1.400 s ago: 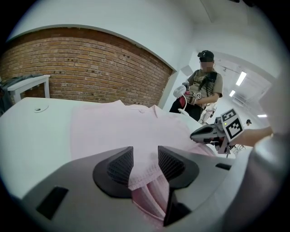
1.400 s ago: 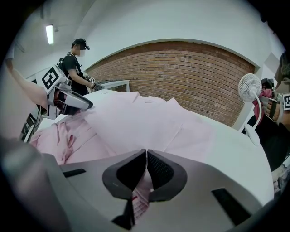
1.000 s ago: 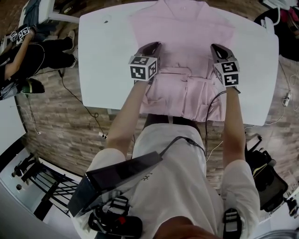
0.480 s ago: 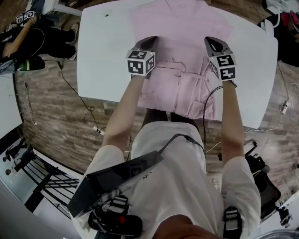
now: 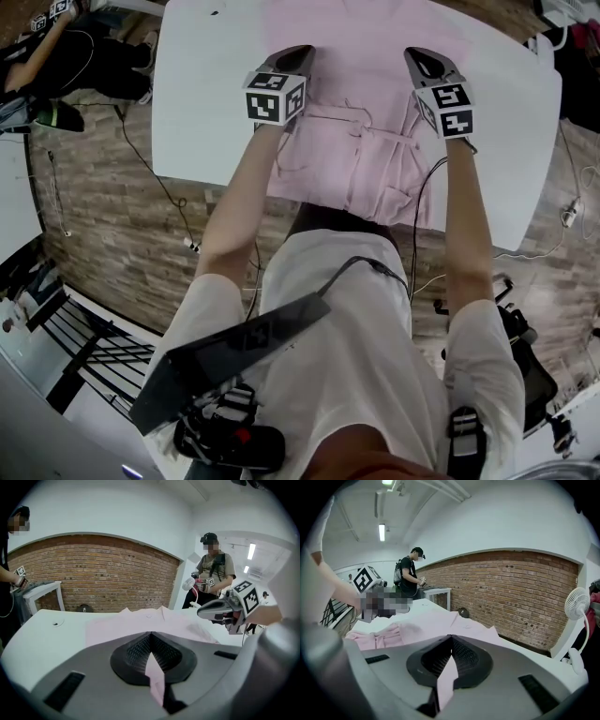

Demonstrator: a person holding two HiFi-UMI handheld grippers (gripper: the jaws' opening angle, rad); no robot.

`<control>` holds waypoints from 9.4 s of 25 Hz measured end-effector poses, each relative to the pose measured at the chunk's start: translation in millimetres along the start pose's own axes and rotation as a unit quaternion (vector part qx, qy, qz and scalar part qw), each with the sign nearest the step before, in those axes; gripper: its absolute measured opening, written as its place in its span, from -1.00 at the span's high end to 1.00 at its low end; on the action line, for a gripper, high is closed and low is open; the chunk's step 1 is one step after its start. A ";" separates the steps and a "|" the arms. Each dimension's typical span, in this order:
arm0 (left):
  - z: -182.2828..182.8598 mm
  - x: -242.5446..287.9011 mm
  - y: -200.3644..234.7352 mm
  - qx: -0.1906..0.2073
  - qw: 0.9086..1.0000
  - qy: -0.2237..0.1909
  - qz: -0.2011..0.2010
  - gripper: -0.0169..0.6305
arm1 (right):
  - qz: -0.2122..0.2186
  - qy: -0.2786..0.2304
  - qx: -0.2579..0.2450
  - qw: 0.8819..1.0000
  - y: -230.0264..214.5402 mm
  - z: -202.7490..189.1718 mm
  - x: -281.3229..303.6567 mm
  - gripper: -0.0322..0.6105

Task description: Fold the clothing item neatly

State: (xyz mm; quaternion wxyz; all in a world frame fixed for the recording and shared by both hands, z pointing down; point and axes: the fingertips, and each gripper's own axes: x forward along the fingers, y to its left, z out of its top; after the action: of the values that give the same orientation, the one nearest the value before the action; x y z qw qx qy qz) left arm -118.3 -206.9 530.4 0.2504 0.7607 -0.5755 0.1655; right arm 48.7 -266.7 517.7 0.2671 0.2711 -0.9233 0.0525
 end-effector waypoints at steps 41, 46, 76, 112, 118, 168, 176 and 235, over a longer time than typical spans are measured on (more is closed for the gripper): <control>69.9 196.5 111.0 0.120 0.985 0.093 -0.086 0.58 | -0.065 0.063 0.009 0.996 -137.2 -4.9 125.1 0.61; 63.1 201.9 110.6 0.120 0.983 0.106 -0.093 0.58 | -0.068 0.062 0.008 0.996 -145.5 -0.9 131.3 0.61; 82.4 171.6 93.8 0.162 0.978 0.079 -0.101 0.89 | -0.068 0.048 -0.022 0.996 -134.0 20.3 117.5 0.84; -45.8 52.8 45.1 0.312 0.945 0.053 -0.076 0.79 | -0.008 0.049 -0.069 0.996 -20.0 -65.9 33.5 0.78; -50.8 36.9 65.8 0.247 0.966 0.048 -0.061 0.79 | -0.014 0.064 -0.048 0.997 -34.5 -73.0 26.5 0.75; -6.0 138.9 53.5 0.201 0.961 0.124 -0.146 0.94 | -0.045 0.111 -0.001 0.993 -69.0 -57.0 99.0 0.89; 11.4 155.0 64.0 0.201 0.961 0.122 -0.143 0.94 | -0.062 0.110 0.000 0.992 -82.4 -45.8 111.3 0.89; -294.5 -308.4 -22.7 0.030 0.994 0.083 0.065 0.79 | -0.060 0.023 0.051 0.997 206.5 -217.0 -270.5 0.89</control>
State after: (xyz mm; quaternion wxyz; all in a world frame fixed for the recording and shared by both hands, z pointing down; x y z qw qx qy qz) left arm -173.1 210.7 601.0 0.2631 0.7124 -0.5959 0.2611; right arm 232.5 88.6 571.3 0.2764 0.3382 -0.8951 0.0897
